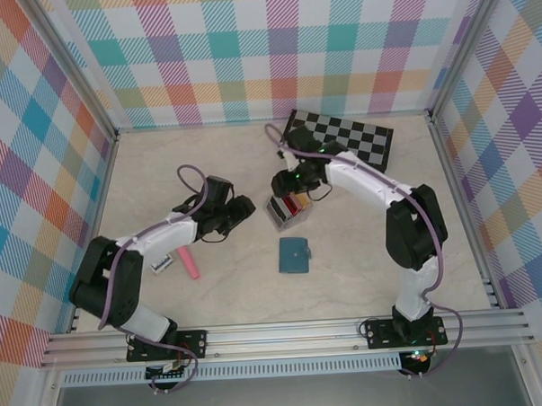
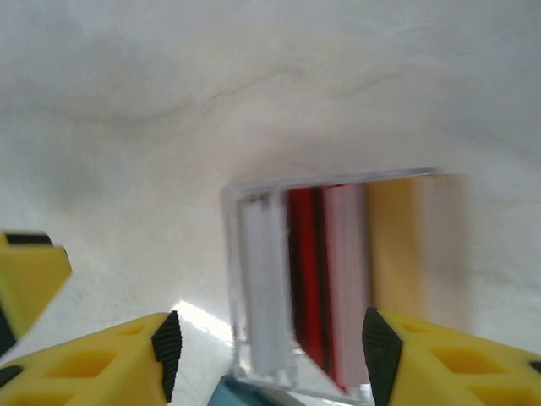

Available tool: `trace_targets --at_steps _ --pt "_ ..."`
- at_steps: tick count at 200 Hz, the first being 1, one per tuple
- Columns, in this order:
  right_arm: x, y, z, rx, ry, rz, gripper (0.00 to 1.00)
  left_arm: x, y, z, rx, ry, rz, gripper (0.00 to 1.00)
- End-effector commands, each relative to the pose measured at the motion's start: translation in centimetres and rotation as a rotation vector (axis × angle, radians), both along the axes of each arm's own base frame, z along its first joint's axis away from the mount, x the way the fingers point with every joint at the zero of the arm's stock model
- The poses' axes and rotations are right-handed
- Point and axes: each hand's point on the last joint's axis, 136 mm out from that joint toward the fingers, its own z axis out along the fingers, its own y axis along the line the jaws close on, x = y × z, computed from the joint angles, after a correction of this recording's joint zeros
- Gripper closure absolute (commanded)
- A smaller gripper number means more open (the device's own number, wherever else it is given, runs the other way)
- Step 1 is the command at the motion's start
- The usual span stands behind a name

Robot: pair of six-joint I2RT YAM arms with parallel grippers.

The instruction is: Put the credit cards into the card holder

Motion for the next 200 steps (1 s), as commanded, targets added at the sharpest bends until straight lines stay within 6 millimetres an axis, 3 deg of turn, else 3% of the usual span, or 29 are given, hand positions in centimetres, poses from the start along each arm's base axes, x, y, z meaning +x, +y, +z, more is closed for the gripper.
trace_targets --at_steps 1,48,84,158,200 --pt "-0.1 0.1 -1.5 -0.151 -0.047 0.029 0.42 -1.2 3.6 -0.2 0.087 -0.01 0.111 0.31" --pt "-0.1 1.0 -4.0 -0.331 -0.093 0.051 0.53 -3.2 6.8 0.4 0.119 -0.058 0.222 0.27" --pt "-0.3 1.2 -5.3 -0.394 -0.101 0.062 0.54 -4.2 8.5 1.2 0.127 -0.1 0.287 0.24" --pt "-0.1 0.8 -6.9 -0.521 -0.14 0.065 0.59 -4.9 9.0 1.1 0.13 -0.101 0.299 0.22" --pt "0.6 0.4 -5.4 -0.557 -0.201 0.044 0.61 -4.9 9.0 1.1 0.128 -0.1 0.299 0.22"
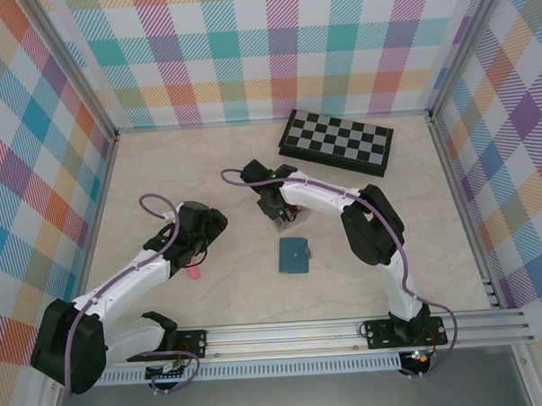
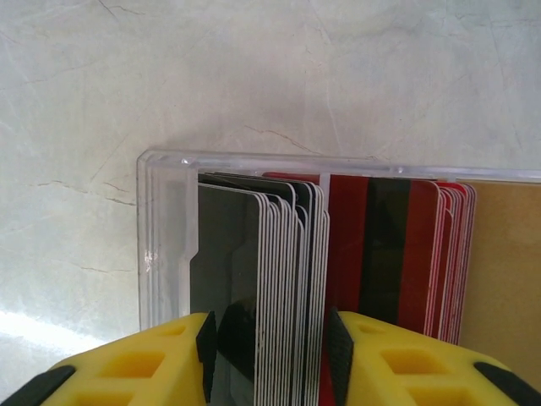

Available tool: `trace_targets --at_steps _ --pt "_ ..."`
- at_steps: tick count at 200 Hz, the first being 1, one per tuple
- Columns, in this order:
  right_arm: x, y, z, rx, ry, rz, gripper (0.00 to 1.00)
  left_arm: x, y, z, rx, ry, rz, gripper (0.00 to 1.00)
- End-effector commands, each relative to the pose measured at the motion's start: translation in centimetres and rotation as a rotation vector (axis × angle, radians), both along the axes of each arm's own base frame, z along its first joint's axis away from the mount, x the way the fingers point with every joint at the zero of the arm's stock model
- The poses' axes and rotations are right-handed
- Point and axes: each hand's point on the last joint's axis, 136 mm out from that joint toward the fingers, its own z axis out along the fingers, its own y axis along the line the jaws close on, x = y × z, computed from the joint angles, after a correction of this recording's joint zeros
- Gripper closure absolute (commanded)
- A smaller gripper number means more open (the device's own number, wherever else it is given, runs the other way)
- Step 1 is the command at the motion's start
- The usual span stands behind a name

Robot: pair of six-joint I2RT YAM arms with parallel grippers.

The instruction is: Put the credit cards into the card holder

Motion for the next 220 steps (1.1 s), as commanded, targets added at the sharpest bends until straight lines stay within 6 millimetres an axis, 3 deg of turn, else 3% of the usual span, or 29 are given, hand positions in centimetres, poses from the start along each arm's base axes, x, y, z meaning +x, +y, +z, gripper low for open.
trace_targets --at_steps 1,42,142,171,220 --pt "0.7 -0.8 1.3 -0.059 -0.053 -0.003 0.61 -0.4 1.0 -0.6 0.018 0.017 0.032 0.22" --pt "1.0 -0.8 2.5 -0.055 -0.081 0.002 0.65 -0.3 0.7 -0.8 0.011 0.026 0.021 0.22" --pt "0.9 -1.0 3.2 -0.059 -0.083 0.004 0.72 -0.1 0.3 -1.1 -0.003 0.037 0.011 0.22" --pt "0.9 -1.1 3.5 -0.059 -0.086 0.004 0.8 -0.1 0.1 -1.3 -0.009 0.043 0.007 0.22" --pt "0.7 -1.3 4.1 -0.055 -0.088 0.0 0.81 0.0 -0.1 -1.5 -0.013 0.051 0.0 0.22"
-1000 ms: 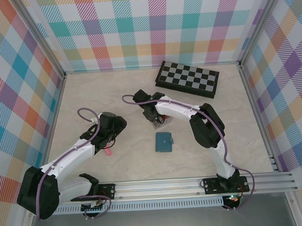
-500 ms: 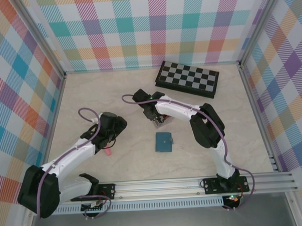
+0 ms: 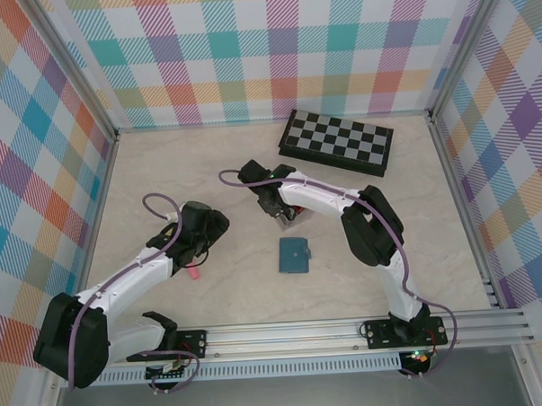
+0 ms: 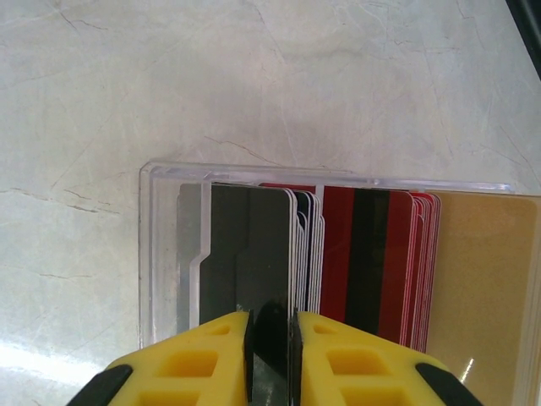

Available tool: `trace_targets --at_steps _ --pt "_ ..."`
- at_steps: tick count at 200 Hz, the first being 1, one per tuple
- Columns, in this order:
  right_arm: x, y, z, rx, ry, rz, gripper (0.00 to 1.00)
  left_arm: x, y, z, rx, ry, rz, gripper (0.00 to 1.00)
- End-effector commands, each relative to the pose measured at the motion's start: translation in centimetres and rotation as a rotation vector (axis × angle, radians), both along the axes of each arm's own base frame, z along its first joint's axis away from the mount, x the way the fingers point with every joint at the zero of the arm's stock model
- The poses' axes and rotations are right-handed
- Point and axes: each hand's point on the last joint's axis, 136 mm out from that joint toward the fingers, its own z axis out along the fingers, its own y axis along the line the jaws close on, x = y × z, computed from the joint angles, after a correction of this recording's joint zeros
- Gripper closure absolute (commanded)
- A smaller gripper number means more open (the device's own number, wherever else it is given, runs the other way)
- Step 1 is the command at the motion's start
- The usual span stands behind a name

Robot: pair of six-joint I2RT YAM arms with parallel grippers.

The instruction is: Put the credit cards into the card holder

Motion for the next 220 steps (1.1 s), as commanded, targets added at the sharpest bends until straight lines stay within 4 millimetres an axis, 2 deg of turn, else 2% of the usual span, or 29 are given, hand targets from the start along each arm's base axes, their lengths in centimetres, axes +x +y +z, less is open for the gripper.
trace_targets --at_steps 1,86,96,118,143,181,220 --pt "0.0 -0.6 3.1 0.009 -0.037 -0.004 0.81 0.1 0.3 -0.4 -0.007 0.013 0.017 0.22" --pt "-1.1 0.0 4.7 0.101 -0.003 0.003 0.87 0.3 0.0 -0.5 -0.013 0.018 0.005 0.22" --pt "-1.3 0.2 4.9 0.125 0.011 0.003 0.91 0.3 -0.1 -0.5 -0.014 0.02 -0.001 0.21" --pt "-1.6 0.4 5.9 0.211 0.039 -0.021 0.93 0.8 -1.2 -0.2 -0.04 0.007 -0.056 0.21" --pt "-1.9 0.7 8.0 0.375 0.07 -0.042 0.93 1.5 -2.7 0.6 -0.085 -0.017 -0.117 0.2" --pt "-2.4 0.2 12.0 0.715 0.155 -0.1 0.95 3.1 -6.8 3.6 -0.291 -0.102 -0.271 0.18" --pt "-2.5 -1.8 15.8 1.094 0.252 -0.163 0.96 4.9 -11.5 8.7 -0.548 -0.216 -0.464 0.12"
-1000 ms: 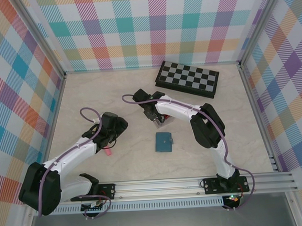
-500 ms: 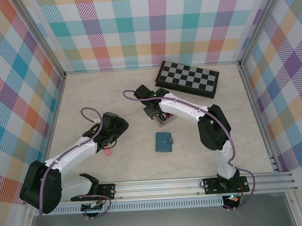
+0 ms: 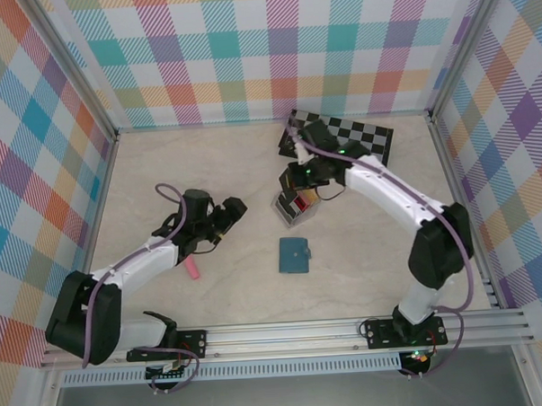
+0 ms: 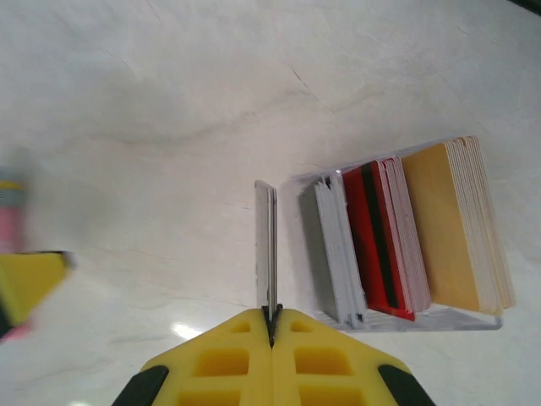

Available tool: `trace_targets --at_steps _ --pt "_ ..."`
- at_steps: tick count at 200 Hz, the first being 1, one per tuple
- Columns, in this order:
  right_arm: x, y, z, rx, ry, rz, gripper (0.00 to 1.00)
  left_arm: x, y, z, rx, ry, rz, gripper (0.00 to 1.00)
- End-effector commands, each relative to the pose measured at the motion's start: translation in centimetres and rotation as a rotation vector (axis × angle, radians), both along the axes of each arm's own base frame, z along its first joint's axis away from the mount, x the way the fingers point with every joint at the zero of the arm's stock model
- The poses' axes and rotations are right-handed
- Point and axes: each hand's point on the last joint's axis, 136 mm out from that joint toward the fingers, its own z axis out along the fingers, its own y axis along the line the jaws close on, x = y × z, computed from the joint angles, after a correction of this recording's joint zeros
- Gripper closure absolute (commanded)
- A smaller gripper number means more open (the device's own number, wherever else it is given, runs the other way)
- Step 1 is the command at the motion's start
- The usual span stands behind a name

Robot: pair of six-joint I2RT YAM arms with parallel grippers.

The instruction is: Put the credit cards into the card holder

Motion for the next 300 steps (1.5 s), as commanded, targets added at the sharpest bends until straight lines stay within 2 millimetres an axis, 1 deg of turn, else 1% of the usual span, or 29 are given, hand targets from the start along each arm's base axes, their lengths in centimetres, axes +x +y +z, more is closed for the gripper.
trace_targets --at_steps 1,17,25,40,59,93,109,126,150,178,205,229,248,266,280,300 --pt "-0.9 1.2 3.5 0.33 0.077 0.02 0.96 1.7 -4.3 6.2 -0.237 -0.149 -0.176 0.12" --pt "-1.2 0.7 4.9 0.432 0.089 0.016 0.96 2.4 -6.0 7.8 -0.345 -0.169 -0.231 0.1" --pt "-1.3 0.5 5.4 0.466 0.092 0.013 0.96 2.6 -6.5 8.4 -0.385 -0.173 -0.243 0.1" --pt "-1.6 0.3 6.2 0.523 0.103 0.022 0.96 3.1 -7.2 10.0 -0.447 -0.209 -0.266 0.09" --pt "-2.0 0.3 6.7 0.567 0.115 0.032 0.96 3.2 -8.2 11.9 -0.484 -0.245 -0.313 0.09" --pt "-2.4 1.0 7.5 0.637 0.138 0.073 0.96 2.7 -9.9 13.8 -0.518 -0.276 -0.39 0.09" --pt "-2.6 1.5 7.6 0.664 0.158 0.093 0.96 2.5 -10.6 14.8 -0.54 -0.297 -0.415 0.12" --pt "-2.8 1.7 7.5 0.68 0.169 0.111 0.95 2.4 -10.9 15.9 -0.565 -0.324 -0.426 0.19" --pt "-2.9 2.0 7.6 0.718 0.181 0.136 0.95 2.4 -11.0 16.4 -0.575 -0.331 -0.43 0.33" --pt "-2.9 2.1 7.1 0.72 0.203 0.143 0.94 2.2 -11.1 17.0 -0.592 -0.343 -0.442 0.48" --pt "-2.7 2.0 6.5 0.707 0.216 0.124 0.93 1.9 -11.0 17.6 -0.604 -0.355 -0.446 0.69" --pt "-2.6 1.9 6.4 0.709 0.219 0.122 0.91 1.7 -10.9 17.8 -0.604 -0.358 -0.444 0.88" --pt "-2.6 2.0 6.6 0.714 0.223 0.13 0.88 1.7 -10.8 17.8 -0.604 -0.354 -0.44 0.99" --pt "-2.8 2.3 6.7 0.725 0.235 0.151 0.82 1.6 -10.8 17.8 -0.604 -0.352 -0.438 1.0" --pt "-2.9 2.4 6.7 0.734 0.246 0.164 0.74 1.6 -10.8 18.0 -0.606 -0.353 -0.439 1.0" --pt "-3.2 2.9 6.9 0.755 0.267 0.203 0.7 1.5 -10.9 18.2 -0.617 -0.355 -0.443 1.0"
